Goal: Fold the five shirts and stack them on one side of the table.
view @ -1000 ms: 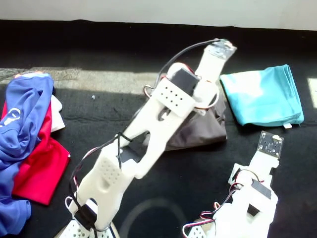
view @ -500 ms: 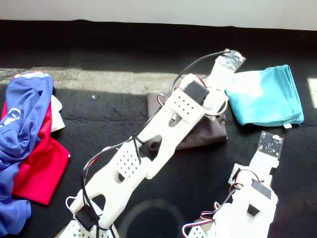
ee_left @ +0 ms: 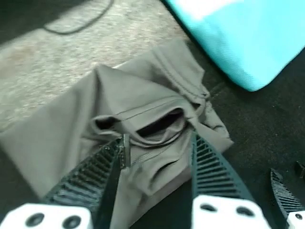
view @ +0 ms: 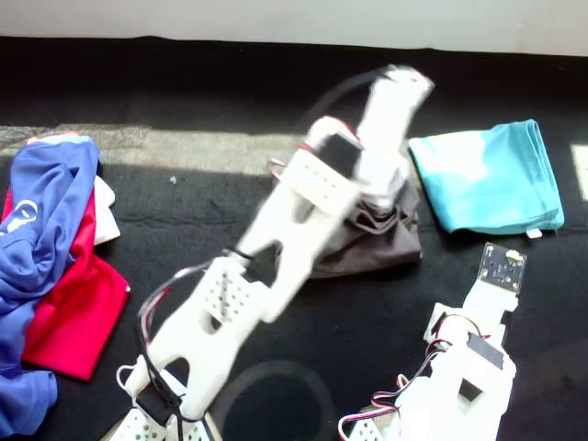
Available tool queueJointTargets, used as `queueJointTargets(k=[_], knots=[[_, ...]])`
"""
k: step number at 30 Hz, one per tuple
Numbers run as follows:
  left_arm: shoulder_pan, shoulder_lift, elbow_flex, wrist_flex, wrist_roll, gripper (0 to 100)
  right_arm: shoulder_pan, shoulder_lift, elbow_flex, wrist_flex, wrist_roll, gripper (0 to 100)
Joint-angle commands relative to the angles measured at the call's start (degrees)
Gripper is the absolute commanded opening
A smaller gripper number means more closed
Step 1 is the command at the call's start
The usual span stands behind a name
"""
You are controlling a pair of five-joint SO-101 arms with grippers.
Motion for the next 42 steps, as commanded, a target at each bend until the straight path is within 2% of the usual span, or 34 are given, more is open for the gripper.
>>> queueJointTargets(k=[1,2,7,12,18,22,27,33,38,42], knots=[[-7.0,-2.4,-1.7,1.8,0.4,0,2.2,0.0,0.4,-0.7,-0.5,18.3],[-8.1,-1.2,-0.9,1.8,0.3,3,2.2,0.0,0.4,-0.7,-0.5,18.3],[-9.5,7.0,-0.3,-0.3,0.2,1,2.2,0.0,0.4,-0.7,-0.5,18.3],[-6.3,10.9,-0.3,-3.4,0.4,1,2.2,0.0,0.4,-0.7,-0.5,18.3],[-0.7,11.1,-3.0,-0.1,0.5,1,2.2,0.0,0.4,-0.7,-0.5,18.3],[3.6,11.0,-6.6,6.1,0.5,1,2.2,0.0,0.4,-0.7,-0.5,18.3],[6.6,9.9,-7.0,6.4,0.6,1,2.2,0.0,0.4,-0.7,-0.5,18.3],[10.0,1.0,-4.4,6.6,0.6,1,2.2,0.0,0.4,-0.7,-0.5,18.3],[8.5,-6.0,1.5,6.3,0.4,1,2.2,0.0,0.4,-0.7,-0.5,18.3],[5.8,-2.9,7.3,6.1,0.4,1,2.2,0.0,0.4,-0.7,-0.5,18.3]])
